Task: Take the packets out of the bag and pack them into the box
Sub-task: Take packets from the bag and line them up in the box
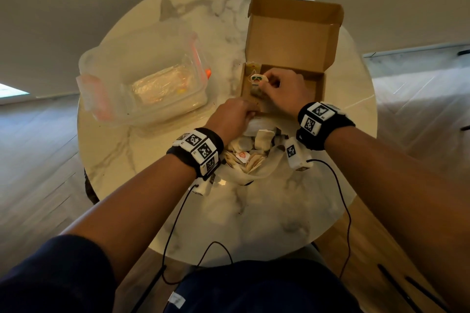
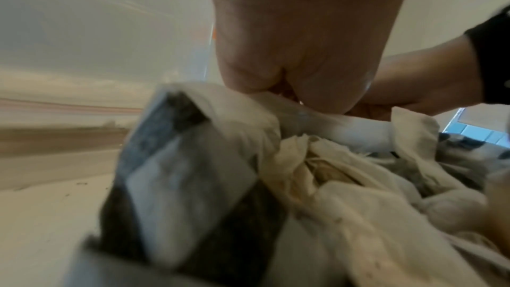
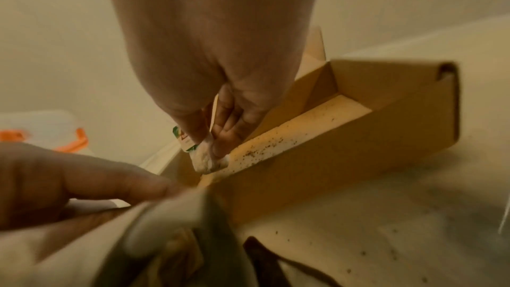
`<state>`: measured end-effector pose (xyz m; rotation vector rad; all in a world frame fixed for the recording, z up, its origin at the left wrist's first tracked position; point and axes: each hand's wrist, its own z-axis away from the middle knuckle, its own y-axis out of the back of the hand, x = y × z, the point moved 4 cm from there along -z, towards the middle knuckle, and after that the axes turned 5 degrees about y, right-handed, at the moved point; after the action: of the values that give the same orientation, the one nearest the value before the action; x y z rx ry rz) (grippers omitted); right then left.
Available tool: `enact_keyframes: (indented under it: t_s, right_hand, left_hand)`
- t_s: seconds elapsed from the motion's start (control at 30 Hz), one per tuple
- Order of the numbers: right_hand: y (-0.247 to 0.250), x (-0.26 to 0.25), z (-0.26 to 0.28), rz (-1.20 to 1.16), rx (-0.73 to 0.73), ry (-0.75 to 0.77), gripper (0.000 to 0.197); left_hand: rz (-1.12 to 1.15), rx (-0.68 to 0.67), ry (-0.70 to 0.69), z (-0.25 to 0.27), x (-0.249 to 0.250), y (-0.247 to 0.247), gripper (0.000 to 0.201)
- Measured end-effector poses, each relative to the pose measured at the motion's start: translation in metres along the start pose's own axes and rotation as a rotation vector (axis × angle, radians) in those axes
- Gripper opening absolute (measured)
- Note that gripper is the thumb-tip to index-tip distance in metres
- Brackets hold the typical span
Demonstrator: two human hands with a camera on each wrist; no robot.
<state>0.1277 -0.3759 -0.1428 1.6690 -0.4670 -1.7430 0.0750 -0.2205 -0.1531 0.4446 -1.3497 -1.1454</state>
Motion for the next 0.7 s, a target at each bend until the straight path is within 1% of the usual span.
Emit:
enact_keyframes:
  t_s: [0.13,0.23,0.47,0.53,0.7]
  right_hand:
    - [-0.018,0.003,-0.01,-0.002,0.035,-0.011,0.015]
    - [-0.025,0.004,-0.014,-0.03,0.093,-0.046,0.017]
    - [-0.025,0.006,-0.016,-0.112,0.183,-0.094,0.011]
    - [-0.023,0.006,-0.014,-0.139,0.203,-0.1,0.013]
    - [-0.022,0.005,-0.011,-0.1,0.154,-0.092,0.012]
  left_hand:
    - [-0.006,-0.013,-0.032,0.005,-0.002,-0.005,0.027]
    - [-0.006,-0.023,-0.034,0.008,-0.005,-0.008,0.028]
    - [0.007,-0.05,-0.025,0.008,-0.01,-0.012,0.028]
    - [0.01,-0.058,-0.024,0.007,-0.01,-0.011,0.027]
    - [0.024,-0.06,-0.035,0.007,-0.009,-0.009,0.027]
